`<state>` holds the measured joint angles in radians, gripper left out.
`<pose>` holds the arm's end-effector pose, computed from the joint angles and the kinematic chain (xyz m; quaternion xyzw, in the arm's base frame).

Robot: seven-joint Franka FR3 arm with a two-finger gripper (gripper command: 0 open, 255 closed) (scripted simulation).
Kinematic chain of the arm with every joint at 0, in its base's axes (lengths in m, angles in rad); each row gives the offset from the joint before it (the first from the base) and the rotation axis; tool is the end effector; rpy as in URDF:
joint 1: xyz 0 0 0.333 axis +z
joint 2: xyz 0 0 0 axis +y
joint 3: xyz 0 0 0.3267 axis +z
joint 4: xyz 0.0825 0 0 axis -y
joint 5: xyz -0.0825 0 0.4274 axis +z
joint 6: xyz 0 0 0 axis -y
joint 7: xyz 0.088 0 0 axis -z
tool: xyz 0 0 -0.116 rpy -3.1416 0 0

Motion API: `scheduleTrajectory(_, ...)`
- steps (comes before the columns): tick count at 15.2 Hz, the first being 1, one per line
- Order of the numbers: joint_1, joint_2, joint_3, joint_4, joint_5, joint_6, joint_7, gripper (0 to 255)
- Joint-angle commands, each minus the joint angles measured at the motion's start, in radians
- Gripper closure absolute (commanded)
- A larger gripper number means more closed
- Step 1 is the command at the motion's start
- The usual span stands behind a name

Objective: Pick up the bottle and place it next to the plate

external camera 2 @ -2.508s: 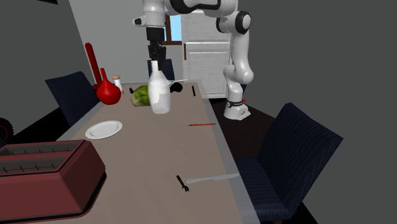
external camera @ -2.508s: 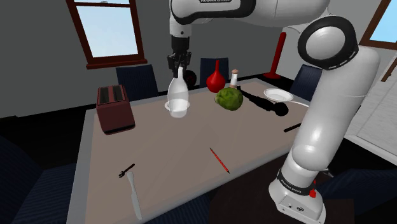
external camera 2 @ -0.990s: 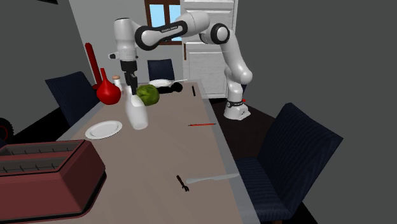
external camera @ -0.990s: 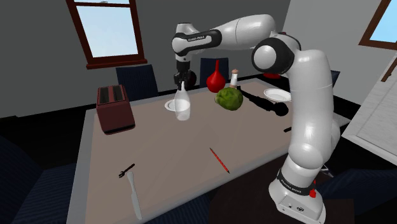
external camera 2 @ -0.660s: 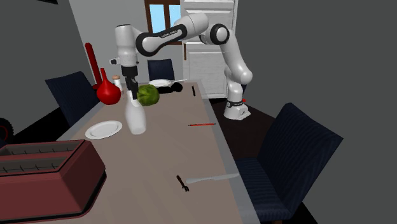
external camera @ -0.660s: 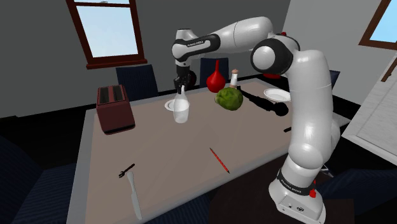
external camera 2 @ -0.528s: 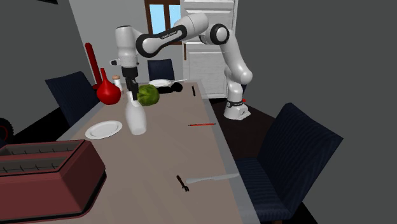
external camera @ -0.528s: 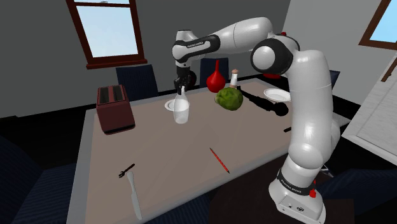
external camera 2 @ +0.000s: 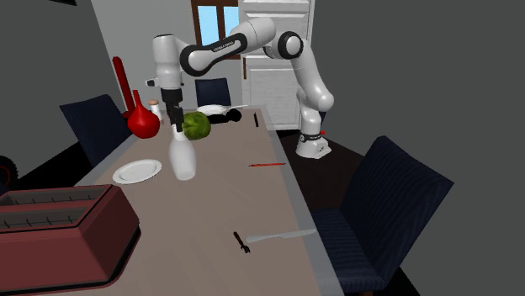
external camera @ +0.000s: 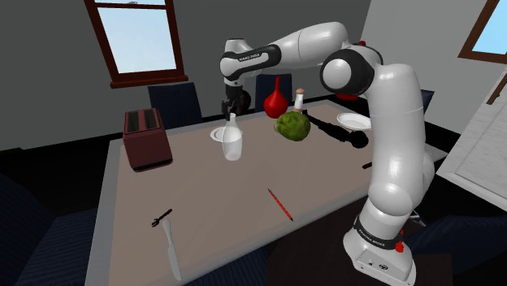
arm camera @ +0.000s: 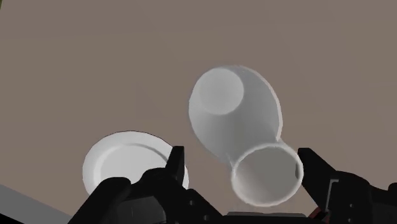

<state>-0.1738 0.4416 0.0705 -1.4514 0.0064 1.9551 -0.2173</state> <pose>0.7359 -0.0837 0.4264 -0.9980 -0.0520 -0.0340 0.0127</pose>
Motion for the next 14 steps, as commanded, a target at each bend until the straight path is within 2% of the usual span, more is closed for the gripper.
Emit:
scheduleTrajectory(1,0.000,0.000,0.000,0.000,0.000,0.000,0.000,0)
scheduleTrajectory(4,0.000,0.000,0.000,0.000,0.000,0.000,0.000,0)
scheduleTrajectory(8,-0.002,-0.022,0.000,0.095,0.001,-0.116,0.000,0)
scheduleTrajectory(14,-0.002,-0.022,0.000,0.095,0.001,-0.116,0.000,0)
